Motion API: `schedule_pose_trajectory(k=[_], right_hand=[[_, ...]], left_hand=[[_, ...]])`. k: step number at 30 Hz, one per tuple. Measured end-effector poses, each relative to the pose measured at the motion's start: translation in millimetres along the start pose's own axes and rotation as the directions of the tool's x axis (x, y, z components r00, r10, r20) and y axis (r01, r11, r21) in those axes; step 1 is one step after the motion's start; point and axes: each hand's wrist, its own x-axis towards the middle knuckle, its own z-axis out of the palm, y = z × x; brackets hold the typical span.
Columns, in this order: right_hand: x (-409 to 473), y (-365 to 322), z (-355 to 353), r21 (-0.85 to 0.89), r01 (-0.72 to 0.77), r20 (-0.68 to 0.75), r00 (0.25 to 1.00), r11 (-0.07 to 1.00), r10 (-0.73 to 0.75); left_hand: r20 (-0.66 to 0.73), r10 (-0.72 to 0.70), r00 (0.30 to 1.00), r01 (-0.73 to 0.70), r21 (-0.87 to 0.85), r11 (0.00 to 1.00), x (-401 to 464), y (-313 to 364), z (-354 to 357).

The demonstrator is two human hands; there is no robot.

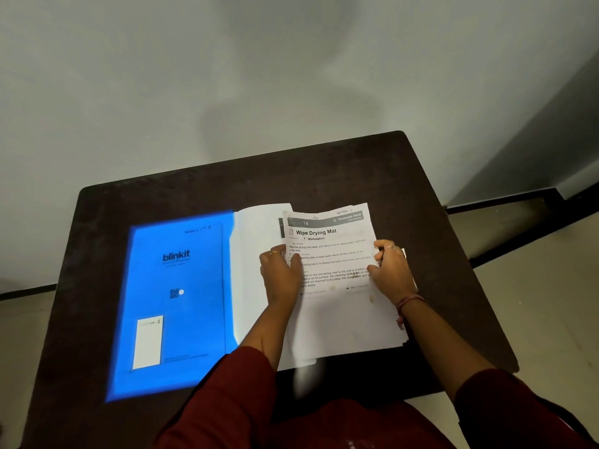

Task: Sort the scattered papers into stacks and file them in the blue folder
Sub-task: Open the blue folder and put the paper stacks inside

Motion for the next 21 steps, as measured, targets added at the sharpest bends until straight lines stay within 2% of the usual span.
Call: schedule_pose_trajectory(k=[5, 10, 15, 19, 21], right_hand=[[1.0, 0.4, 1.5, -0.021, 0.018, -0.004, 1.000, 1.000, -0.018], [2.4, 0.3, -0.4, -0.004, 0.000, 0.010, 1.000, 1.000, 0.000], [-1.0, -5.0, -6.2, 0.024, 0.016, -0.002, 1.000, 1.000, -0.016], [-4.0, -9.7, -12.5, 0.228, 0.024, -0.078, 0.997, 0.973, -0.006], [-3.1, -13.5, -16.9, 0.315, 0.003, -0.034, 0.999, 0.949, 0.008]], left_hand=[[-0.017, 0.087, 0.996, -0.086, 0.068, 0.994, 1.0, 8.2, 1.7], [0.055, 0.142, 0.988, -0.148, 0.127, 0.981, 6.6, 9.8, 5.0], [0.172, 0.121, 0.978, -0.103, -0.111, 0.989, -8.6, 17.6, -3.6], [0.165, 0.180, 0.970, -0.113, -0.347, 0.931, -18.8, 17.4, -10.7], [0.125, 0.196, 0.973, -0.127, -0.418, 0.899, -19.3, 15.8, -15.0]])
